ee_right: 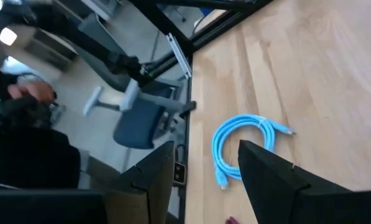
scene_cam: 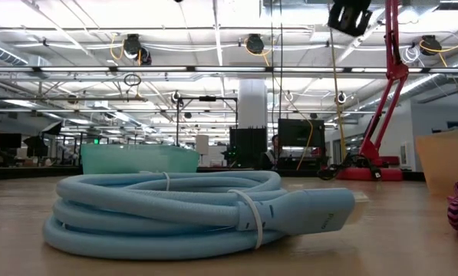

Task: Pick & Place USB Port
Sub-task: Put the red USB cable into the blue bin

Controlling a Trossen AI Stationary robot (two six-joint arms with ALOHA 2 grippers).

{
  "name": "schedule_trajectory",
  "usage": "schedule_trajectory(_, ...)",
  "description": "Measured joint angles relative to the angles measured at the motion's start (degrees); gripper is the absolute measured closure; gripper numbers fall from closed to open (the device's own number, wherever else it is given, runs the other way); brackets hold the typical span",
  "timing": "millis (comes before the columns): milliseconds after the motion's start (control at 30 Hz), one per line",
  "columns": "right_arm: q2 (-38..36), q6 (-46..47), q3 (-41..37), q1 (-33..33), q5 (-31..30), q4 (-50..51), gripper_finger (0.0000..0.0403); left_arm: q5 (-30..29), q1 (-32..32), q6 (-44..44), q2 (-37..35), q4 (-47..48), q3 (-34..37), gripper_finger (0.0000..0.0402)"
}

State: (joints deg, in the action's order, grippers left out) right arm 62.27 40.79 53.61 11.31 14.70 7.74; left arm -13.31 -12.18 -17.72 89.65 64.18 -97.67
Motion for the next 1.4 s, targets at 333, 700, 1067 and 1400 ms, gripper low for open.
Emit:
schedule_trajectory(333,5.58,-6.79,8.06,5.48,-2.21,12.86,0.0236,-0.32,1.67,-0.02,0.00,0.05,0.00,0.0291)
schedule_trajectory(700,14.94,-13.22,8.06,10.66,3.44,27.42,0.0236,-0.30,1.54,-0.61,0.02,0.40,0.02,0.0291)
schedule_trajectory(1067,22.53,-21.42,8.06,15.15,-6.63,32.90,0.0236,-0.63,1.54,-1.06,0.02,0.52,0.07,0.0291)
schedule_trajectory(1400,27.35,-24.17,7.97,16.50,-7.18,29.44,0.0236,-0.80,1.41,-2.02,0.02,0.80,0.07,0.0291)
